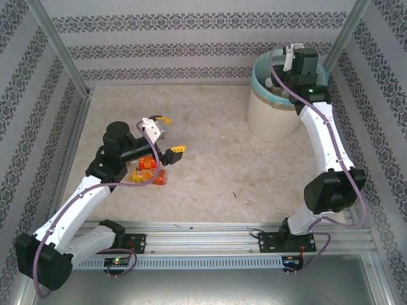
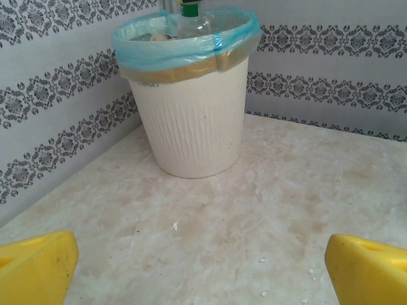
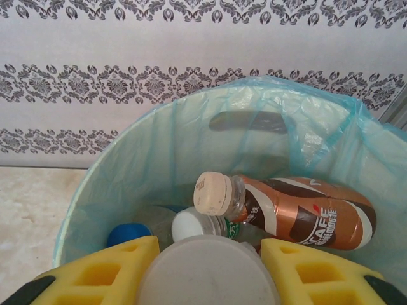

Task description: Put the plastic bottles in the bin

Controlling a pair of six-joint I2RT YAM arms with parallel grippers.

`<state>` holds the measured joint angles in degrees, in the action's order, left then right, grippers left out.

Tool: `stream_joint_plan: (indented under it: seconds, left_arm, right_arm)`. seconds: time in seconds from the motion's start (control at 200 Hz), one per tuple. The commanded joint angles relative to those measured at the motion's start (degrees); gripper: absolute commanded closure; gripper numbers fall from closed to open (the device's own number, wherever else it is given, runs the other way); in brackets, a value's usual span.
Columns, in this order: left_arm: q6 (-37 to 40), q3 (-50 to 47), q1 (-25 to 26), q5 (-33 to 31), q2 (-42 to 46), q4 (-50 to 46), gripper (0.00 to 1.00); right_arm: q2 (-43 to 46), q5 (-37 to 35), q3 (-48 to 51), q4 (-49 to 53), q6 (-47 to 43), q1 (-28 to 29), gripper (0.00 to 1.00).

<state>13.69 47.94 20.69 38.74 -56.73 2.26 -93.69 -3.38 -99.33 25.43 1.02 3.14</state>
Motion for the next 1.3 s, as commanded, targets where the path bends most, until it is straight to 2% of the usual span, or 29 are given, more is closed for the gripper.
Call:
stream_joint_plan:
  seconds: [0.0,0.255,0.45,0.649,0.829,0.914,1.079,1.294]
  left_arm:
    - [1.6,-1.0,0.7,-0.2,1.0,3.2,0.00]
    - [1.8,-1.2,0.8,-0.9,0.5,3.9,0.00]
    - [1.7,-1.3,0.8,-1.0,-0.3,4.6,0.00]
    - [3.4,-1.6,0.8,-2.6,-0.2,3.6,0.00]
    - [2.9,-2.3,0.8,-2.2,0.2,4.7,0.00]
    - [2.7,-2.4,0.7,-2.0,0.0,5.1,0.00]
    - [2.0,-2.8,0.8,-1.8,0.0,6.0,0.00]
    - [2.5,-3.6,0.8,-2.6,0.9,6.0,0.00]
  right_arm:
    - [-3.9,-1.8,3.7,5.8,-2.9,-0.3,0.99]
    - [-4.0,-4.7,2.7,6.6,-5.8,1.1,0.99]
    - [-1.6,-3.9,-5.8,7.4,-5.6,4.1,0.99]
    - [-0.2,-10.8,-15.1,7.2,-9.6,8.6,1.00]
    - [-1.4,-15.8,-18.6,6.8,-14.6,8.9,1.00]
    - [-2.6,-14.3,-19.3,4.9,-15.9,8.8,1.00]
    - [-8.7,-6.8,-26.0,4.0,-16.0,9.5,1.00]
    - [-18.3,-6.9,-37.3,3.7,-16.9,10.1,1.00]
